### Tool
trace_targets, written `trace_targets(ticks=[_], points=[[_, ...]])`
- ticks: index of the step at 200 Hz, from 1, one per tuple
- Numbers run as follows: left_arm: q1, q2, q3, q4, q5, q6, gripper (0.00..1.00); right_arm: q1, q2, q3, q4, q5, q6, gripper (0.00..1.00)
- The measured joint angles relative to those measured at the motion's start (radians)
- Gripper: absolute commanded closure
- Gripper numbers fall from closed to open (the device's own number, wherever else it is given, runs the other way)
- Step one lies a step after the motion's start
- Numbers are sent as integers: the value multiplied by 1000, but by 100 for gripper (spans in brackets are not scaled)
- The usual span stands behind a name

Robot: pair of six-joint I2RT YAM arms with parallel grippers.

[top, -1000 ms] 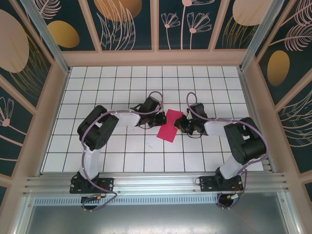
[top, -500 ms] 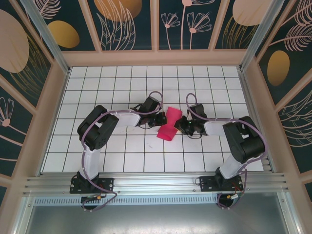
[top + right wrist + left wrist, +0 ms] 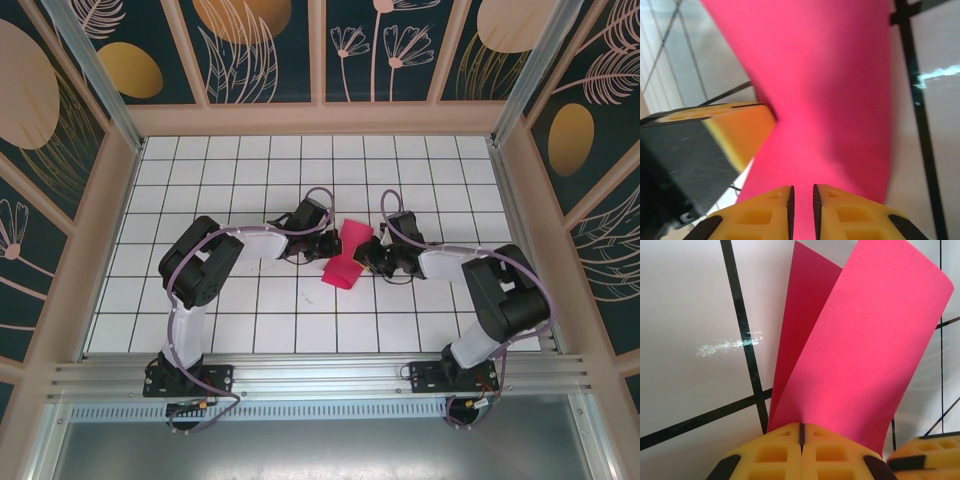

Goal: Fold a paper plane with a square sheet of paper (pick it up from the middle)
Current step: Fold the square sheet of paper in half at the center of the table.

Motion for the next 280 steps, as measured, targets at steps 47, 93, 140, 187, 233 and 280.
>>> trace_targets(ticks=[47, 93, 140, 187, 233, 280], points=[[0, 0, 0, 0, 0, 3, 97, 0, 29, -7, -7, 10, 0, 79], [0, 0, 0, 0, 1, 4, 97, 25, -26, -7, -37, 13, 0, 79], [0, 0, 0, 0, 3, 4, 97, 63, -37, -14, -25, 14, 11, 79], [0, 0, 0, 0, 3, 8, 97, 60, 2, -40, 2, 13, 11, 79], [0, 0, 0, 0, 3, 8, 97, 61, -37, -41, -21, 14, 11, 79], [0, 0, 0, 0, 3, 8, 97, 85, -84, -60, 5, 6, 33, 79]])
